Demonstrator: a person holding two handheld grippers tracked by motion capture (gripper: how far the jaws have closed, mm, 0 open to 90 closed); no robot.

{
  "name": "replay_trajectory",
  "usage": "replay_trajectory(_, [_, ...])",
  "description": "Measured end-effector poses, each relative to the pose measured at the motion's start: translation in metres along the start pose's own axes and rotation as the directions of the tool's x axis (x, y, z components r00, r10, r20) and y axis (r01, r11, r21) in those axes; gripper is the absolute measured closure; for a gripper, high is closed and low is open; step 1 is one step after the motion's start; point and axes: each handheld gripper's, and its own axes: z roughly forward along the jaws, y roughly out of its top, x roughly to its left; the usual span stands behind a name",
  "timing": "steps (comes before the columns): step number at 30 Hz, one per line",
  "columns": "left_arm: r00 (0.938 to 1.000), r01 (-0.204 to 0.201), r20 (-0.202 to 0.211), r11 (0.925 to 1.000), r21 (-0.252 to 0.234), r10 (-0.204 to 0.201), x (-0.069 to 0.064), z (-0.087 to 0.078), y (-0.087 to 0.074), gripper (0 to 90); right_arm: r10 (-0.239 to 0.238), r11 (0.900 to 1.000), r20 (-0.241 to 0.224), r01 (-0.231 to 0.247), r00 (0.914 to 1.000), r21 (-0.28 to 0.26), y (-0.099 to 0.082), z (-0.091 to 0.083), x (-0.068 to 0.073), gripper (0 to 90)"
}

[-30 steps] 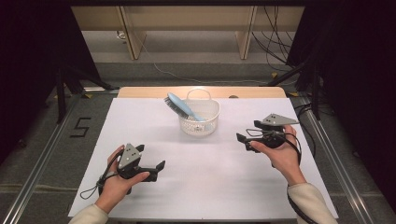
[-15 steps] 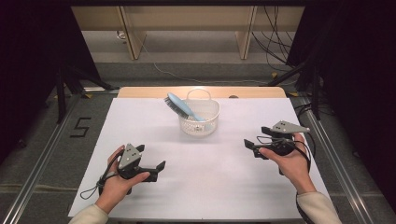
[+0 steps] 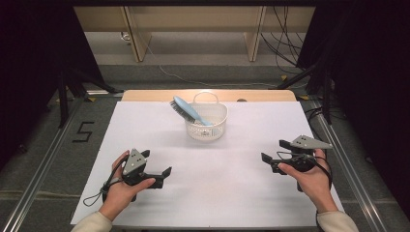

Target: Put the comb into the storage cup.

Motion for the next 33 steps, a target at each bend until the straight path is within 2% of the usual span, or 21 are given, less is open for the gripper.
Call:
replay_trajectory(12, [1.0, 0.001, 0.003, 1.0, -0.003, -0.001, 0.001, -0.001, 0.0, 0.1, 0.007, 1.0, -0.018, -0.007, 0.9998, -0.006, -0.021, -0.012, 0.004, 12.5])
replay_trajectory(19, [1.0, 0.0, 0.002, 1.0, -0.002, 0.0, 0.001, -0.001, 0.0, 0.1, -0.003, 0.9999, -0.029, 0.003, 0.9996, 0.011, -0.034, -0.016, 0.008, 12.5])
replay_trajectory(28, [1.0, -0.001, 0.003, 1.0, -0.001, 0.001, 0.001, -0.001, 0.0, 0.1, -0.017, 0.9998, -0.033, 0.018, 0.9993, 0.002, -0.043, -0.018, 0.012, 12.5])
replay_trajectory(31, [0.9999, 0.011, -0.002, 0.9999, 0.0, -0.011, 0.001, -0.002, 0.0, 0.1, -0.03, 0.9995, -0.033, 0.03, 0.999, 0.003, -0.044, -0.017, 0.013, 12.5])
replay_trajectory(33, [1.0, 0.001, -0.007, 1.0, -0.005, -0.001, 0.001, -0.002, 0.0, 0.1, -0.034, 0.9994, -0.031, 0.034, 0.999, 0.005, -0.044, -0.016, 0.013, 12.5])
